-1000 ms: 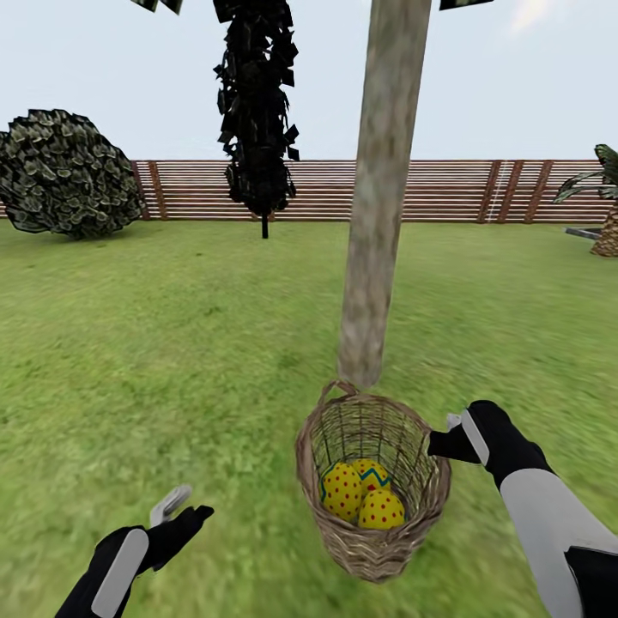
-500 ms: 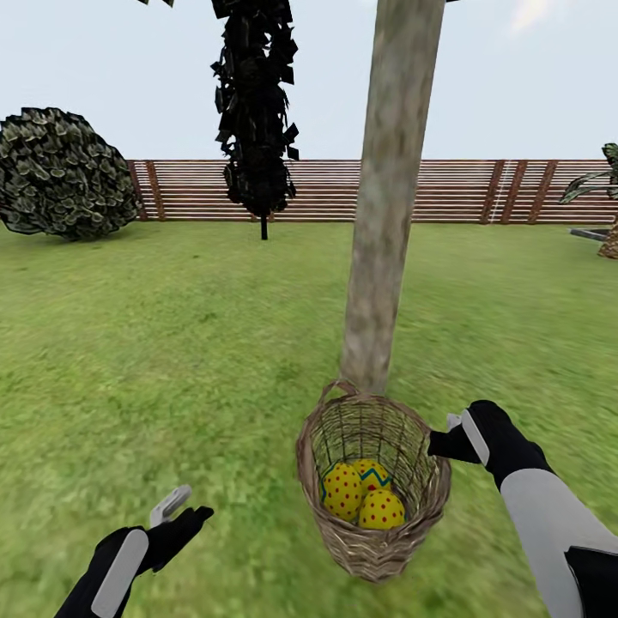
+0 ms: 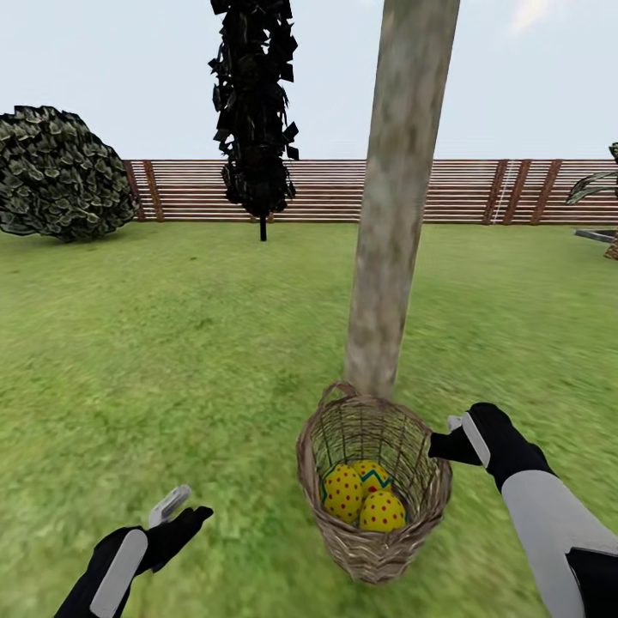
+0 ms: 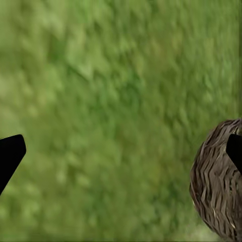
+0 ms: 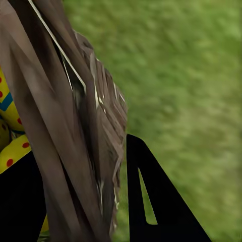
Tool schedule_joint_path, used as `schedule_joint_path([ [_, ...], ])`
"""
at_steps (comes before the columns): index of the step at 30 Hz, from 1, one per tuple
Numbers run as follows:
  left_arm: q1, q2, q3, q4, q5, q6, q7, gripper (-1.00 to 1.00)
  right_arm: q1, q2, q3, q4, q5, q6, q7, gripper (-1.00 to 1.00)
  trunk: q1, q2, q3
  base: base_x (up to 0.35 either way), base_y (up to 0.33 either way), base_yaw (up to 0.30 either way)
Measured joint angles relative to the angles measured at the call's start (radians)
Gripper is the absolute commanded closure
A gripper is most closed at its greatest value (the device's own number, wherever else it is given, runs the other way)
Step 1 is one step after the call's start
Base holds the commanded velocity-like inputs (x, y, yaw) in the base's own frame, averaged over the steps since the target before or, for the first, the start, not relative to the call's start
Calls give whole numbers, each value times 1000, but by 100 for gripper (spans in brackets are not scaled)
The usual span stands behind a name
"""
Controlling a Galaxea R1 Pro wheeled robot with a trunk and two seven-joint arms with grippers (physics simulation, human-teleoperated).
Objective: Take the three Easter eggs out of the wicker basket on the lawn in the garden, then place them on the lawn next to a single tree (choose any tree) so that all three eggs are next to the same tree and none are left in the basket.
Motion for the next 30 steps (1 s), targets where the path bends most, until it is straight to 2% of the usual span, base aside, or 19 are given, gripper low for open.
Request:
schedule_joint_path([
  [2,1,5,8,-9,7,13,2,-100,0,3,0,3,0,-2,0,100,0,0,0,15,0,0],
  [5,14,15,7,-81,12,21,-2,-100,0,5,0,4,-3,-13,0,100,12,-21,-9,4,0,0],
  [8,33,16,8,-134,12,22,-3,-100,0,3,0,5,4,-81,0,100,23,-42,-19,0,0,0],
  [14,37,16,3,-145,11,21,-5,-100,0,5,2,6,0,-106,0,100,46,-84,-38,0,0,0],
  [21,37,17,8,-152,13,23,-6,-100,0,12,-1,5,-8,-106,-7,100,49,-86,-65,0,0,-85],
  [26,37,6,8,-212,14,63,-7,-100,0,13,0,2,7,-106,-8,100,52,-87,-84,0,0,-173],
  [28,37,0,6,-264,15,115,-7,-100,0,13,1,-3,1,-106,-8,100,53,-87,-92,0,0,-26],
  [30,45,-2,2,-300,20,138,-7,-100,0,13,1,-5,-3,-107,-7,100,52,-87,-92,0,0,-9],
])
